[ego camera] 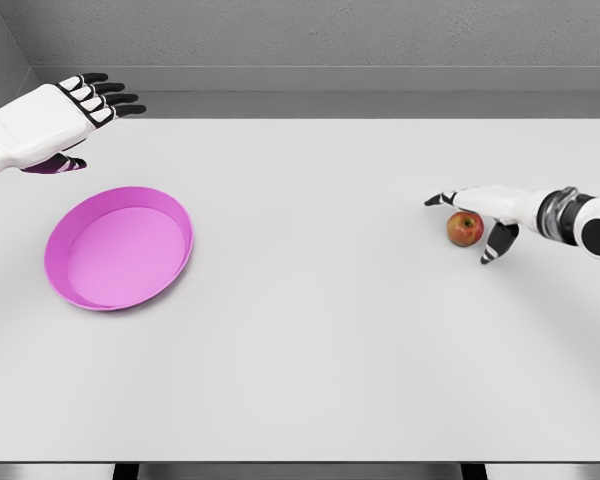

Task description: Put the apple on the plate with both arms

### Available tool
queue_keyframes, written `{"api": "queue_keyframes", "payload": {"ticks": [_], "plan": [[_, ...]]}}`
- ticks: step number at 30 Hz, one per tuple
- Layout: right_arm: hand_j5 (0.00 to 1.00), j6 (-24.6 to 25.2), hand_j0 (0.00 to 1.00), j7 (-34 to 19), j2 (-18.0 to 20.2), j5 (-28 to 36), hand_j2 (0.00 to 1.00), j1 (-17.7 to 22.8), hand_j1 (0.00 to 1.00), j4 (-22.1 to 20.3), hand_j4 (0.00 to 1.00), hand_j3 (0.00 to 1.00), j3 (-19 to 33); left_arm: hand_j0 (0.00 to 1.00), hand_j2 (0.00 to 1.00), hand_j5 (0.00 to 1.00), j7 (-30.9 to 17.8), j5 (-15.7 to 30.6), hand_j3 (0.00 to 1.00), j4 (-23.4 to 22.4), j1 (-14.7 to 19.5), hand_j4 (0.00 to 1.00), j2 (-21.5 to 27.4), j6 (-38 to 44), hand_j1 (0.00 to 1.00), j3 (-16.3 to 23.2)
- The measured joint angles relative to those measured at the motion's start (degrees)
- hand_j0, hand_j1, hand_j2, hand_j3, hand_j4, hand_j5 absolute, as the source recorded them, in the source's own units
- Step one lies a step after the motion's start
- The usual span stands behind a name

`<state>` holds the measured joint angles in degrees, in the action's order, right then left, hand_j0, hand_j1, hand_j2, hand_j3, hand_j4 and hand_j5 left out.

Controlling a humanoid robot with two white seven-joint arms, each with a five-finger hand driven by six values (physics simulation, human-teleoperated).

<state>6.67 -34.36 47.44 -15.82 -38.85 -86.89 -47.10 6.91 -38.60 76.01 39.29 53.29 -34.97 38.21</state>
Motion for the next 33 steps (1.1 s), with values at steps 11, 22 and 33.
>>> {"api": "queue_keyframes", "payload": {"ticks": [11, 22, 33], "plan": [[0.53, -0.04, 0.53, -0.14, -0.03, -0.11, 0.53, -0.09, 0.53, 1.11, 0.53, 0.53, -0.27, 1.00, 1.00, 1.00, 0.00, 0.00, 1.00, 0.00, 0.00, 1.00, 0.00, 0.00, 1.00, 0.00], [0.47, -0.10, 0.47, -0.21, -0.03, -0.12, 0.47, -1.05, 0.47, 0.72, 0.47, 0.47, -0.29, 1.00, 1.00, 1.00, 0.00, 0.00, 1.00, 0.01, 0.00, 1.00, 0.00, 0.00, 1.00, 0.00], [0.46, -0.58, 0.46, -0.08, 0.52, 0.12, 0.46, -1.23, 0.46, -7.35, 0.46, 0.46, -0.26, 1.00, 1.00, 1.00, 0.00, 0.00, 1.00, 0.01, 0.00, 1.00, 0.08, 0.00, 1.00, 0.00]]}}
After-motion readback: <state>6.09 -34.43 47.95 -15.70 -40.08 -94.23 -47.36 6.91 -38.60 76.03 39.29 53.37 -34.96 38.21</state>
